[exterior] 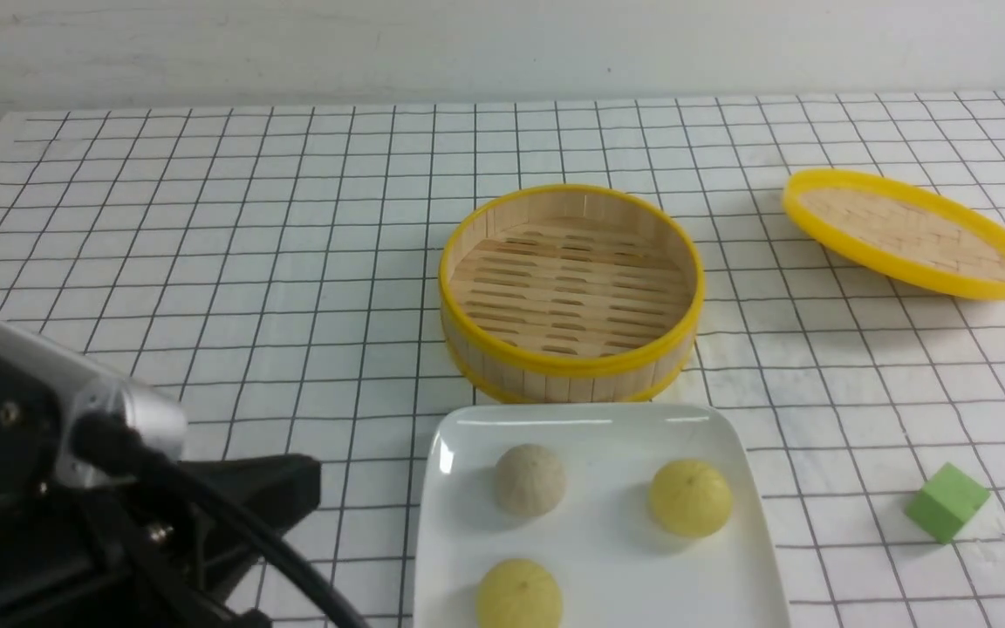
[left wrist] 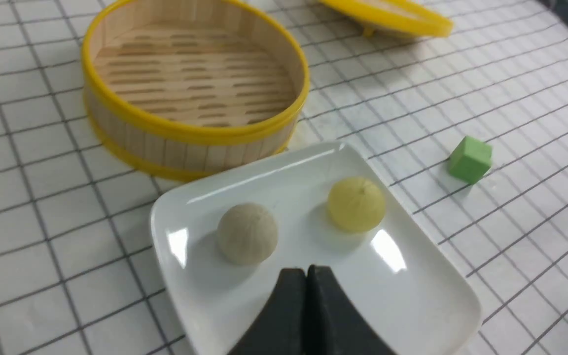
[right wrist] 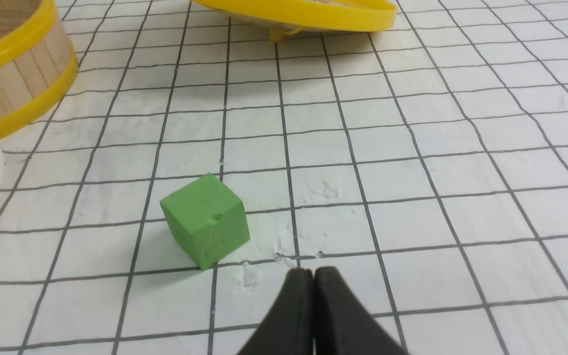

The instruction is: Put the steamed buns into the plate on the white-black tablecloth.

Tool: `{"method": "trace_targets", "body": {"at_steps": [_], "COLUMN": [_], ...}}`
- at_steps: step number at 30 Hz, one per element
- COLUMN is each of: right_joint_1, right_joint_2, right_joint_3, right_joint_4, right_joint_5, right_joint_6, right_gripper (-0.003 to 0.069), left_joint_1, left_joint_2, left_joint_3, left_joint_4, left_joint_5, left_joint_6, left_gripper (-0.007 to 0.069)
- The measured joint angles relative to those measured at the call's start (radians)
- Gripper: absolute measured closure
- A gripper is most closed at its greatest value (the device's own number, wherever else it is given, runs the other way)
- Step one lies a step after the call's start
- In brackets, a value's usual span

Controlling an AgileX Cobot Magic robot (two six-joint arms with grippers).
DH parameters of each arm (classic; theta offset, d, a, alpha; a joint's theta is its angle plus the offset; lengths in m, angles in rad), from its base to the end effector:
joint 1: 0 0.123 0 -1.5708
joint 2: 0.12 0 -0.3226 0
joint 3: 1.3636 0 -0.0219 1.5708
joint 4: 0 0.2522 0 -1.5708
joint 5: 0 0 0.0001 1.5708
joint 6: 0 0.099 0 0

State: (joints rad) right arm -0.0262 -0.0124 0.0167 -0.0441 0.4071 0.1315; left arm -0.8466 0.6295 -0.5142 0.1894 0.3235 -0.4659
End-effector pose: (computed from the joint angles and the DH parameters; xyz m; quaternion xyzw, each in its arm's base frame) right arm 0.0225 -0.0023 0.1688 0.0526 0.8101 0.0118 0.5838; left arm 0.0770 -0.0781 0.3240 0.2097 0.7908 -0.2876 0.4979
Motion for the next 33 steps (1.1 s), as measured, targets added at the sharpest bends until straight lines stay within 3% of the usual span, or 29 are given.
{"method": "trace_targets", "body": {"at_steps": [4, 20, 25, 28, 33], "right_joint_1": [0.0, -0.001, -0.002, -0.002, -0.002], "right_joint_2": [0.0, 0.0, 0.0, 0.0, 0.0], "right_joint_3": [0.0, 0.0, 0.0, 0.0, 0.0], "right_joint_4": [0.0, 0.0, 0.0, 0.0, 0.0], "right_joint_5": [0.0, 0.0, 0.0, 0.0, 0.0], "right_joint_6": [0.0, 0.0, 0.0, 0.0, 0.0], "right_gripper": [0.0639, 0.0628, 0.0619, 0.0613, 0.0608], "left_joint_1": [0.0, 0.02, 0.213, 0.393, 0.626], "left_joint_2": [0.0, -0.027, -0.142, -0.271, -0.501], "left_joint_3": [0.063, 0.115, 0.217, 0.36, 0.5], "left_joint_4": [0.007, 0.062, -0.038, -0.093, -0.101], "left_joint_5": [-0.051, -0.02, -0.099, -0.168, -0.114], "left_joint_6": [0.0, 0.034, 0.156, 0.255, 0.296], "left_gripper": [0.0612, 0.0599, 0.0593, 0.0591, 0.0588]}}
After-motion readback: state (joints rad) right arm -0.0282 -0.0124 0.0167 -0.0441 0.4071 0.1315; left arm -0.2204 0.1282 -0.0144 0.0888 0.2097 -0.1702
